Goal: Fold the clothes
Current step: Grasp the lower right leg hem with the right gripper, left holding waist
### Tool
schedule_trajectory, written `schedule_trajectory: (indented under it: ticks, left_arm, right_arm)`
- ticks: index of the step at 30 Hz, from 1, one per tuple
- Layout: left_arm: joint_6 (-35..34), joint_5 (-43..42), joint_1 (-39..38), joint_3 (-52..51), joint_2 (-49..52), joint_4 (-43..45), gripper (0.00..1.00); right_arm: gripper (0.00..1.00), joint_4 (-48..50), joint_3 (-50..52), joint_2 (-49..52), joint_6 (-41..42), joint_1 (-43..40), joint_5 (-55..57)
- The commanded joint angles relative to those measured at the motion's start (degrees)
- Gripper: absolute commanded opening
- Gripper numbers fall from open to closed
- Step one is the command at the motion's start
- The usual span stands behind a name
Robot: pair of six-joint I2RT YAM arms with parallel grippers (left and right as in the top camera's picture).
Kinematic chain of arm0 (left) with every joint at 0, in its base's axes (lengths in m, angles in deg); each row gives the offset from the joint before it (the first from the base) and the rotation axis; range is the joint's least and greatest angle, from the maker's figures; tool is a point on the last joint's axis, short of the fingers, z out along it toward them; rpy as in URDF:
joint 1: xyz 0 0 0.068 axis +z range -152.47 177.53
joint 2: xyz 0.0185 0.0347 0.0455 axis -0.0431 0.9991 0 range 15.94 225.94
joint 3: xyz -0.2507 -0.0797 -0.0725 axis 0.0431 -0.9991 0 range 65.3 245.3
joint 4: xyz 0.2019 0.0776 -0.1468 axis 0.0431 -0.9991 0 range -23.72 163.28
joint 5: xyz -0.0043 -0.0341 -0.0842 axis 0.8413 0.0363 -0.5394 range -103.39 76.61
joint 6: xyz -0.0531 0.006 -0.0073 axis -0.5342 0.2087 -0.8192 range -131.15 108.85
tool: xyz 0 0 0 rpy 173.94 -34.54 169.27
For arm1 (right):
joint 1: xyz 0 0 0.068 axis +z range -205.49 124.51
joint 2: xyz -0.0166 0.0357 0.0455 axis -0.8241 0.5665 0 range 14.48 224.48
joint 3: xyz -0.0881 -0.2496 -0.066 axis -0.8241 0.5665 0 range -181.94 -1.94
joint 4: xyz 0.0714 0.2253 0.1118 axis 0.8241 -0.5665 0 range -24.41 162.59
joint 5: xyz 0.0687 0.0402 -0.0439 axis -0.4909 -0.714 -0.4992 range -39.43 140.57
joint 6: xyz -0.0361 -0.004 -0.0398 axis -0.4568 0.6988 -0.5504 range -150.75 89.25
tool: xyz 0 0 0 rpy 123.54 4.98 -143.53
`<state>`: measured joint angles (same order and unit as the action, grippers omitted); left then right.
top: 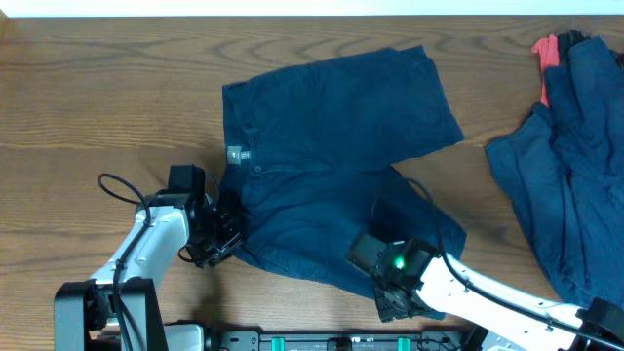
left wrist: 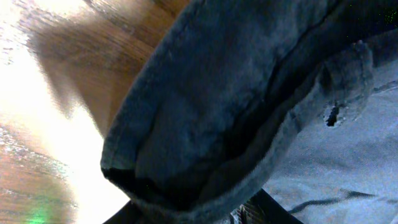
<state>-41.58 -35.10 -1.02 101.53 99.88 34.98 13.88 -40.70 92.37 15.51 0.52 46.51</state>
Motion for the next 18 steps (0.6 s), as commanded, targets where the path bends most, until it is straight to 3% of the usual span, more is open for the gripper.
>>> schedule_trajectory:
  ticks: [1,13,18]
  left_arm:
    - [-0.09,0.7,0.13,-1.29,0.92,-0.15,0.38]
    - [-0.11,0.7,0.13,-1.29,0.92,-0.15,0.38]
    - [-0.09,0.7,0.13,-1.29,0.92,-0.15,0.38]
  right_arm:
    - [0.54,1.38,1.25,-0.37,-1.49,0.63,-0.35]
    - [0.57,0.37,1.36,-0.13,4.24,0.52,-0.26]
    - [0.61,-0.48,1.36,1.77,11.19,0.52,-3.63]
